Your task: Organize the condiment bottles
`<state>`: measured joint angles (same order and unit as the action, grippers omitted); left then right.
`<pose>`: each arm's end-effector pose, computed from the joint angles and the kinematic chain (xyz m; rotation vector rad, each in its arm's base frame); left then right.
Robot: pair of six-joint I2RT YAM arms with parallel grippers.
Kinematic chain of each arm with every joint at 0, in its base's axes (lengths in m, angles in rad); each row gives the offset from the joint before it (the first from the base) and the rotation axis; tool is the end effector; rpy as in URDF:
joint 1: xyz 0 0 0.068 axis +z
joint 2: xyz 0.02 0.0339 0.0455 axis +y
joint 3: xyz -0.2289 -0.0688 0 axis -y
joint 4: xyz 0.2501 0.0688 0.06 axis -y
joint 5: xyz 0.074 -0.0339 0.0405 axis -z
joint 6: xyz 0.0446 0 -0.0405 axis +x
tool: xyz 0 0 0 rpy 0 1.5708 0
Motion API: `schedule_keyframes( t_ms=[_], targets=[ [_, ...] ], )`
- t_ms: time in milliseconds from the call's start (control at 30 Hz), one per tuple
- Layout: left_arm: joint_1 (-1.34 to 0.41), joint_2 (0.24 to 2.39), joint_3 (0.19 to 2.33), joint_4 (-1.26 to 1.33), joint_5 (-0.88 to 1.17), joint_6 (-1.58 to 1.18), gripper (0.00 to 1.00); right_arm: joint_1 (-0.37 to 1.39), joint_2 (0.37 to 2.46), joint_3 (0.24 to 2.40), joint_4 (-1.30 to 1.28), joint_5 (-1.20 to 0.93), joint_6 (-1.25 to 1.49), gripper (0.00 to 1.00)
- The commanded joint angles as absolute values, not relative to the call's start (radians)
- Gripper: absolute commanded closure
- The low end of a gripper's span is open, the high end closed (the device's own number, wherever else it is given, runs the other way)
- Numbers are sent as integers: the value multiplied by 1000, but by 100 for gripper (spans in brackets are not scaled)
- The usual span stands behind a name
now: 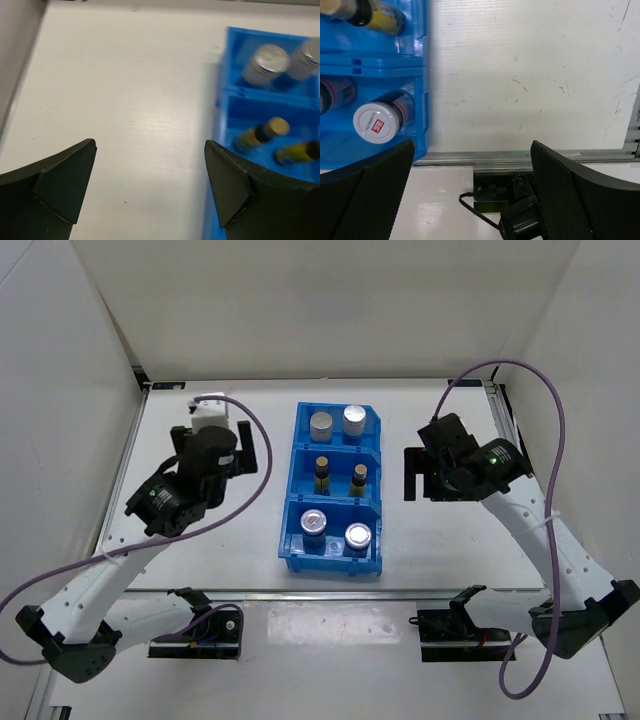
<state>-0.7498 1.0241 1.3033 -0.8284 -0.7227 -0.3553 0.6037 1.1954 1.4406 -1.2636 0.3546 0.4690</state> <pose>0.1786 -0.1260 0.3795 -0.0226 1.9733 0.0532 0.1939 0.1149 0.3468 -0.0414 2.4951 -0.0229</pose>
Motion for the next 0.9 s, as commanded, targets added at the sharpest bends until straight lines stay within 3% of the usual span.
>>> schedule_keyframes(
  t_ms=[0, 133, 300, 500, 867],
  targets=[
    [-568, 1006, 1263, -752, -676, -298, 0, 549, 1203, 1411, -1243, 338, 517, 0],
    [-414, 1012, 1220, -699, -555, -298, 0, 496, 1241, 1411, -1233, 289, 506, 0],
    [-330, 1051, 1126, -638, -658, -393, 0, 411, 1232, 1420, -1249, 279, 497, 0],
    [-285, 936, 852, -198, -687, -294, 0, 322, 1200, 1399, -1272, 288, 468, 0],
    [-193, 1078, 678, -201, -834, -489, 0, 322, 1270, 1509, -1302, 388, 448, 0]
  ],
)
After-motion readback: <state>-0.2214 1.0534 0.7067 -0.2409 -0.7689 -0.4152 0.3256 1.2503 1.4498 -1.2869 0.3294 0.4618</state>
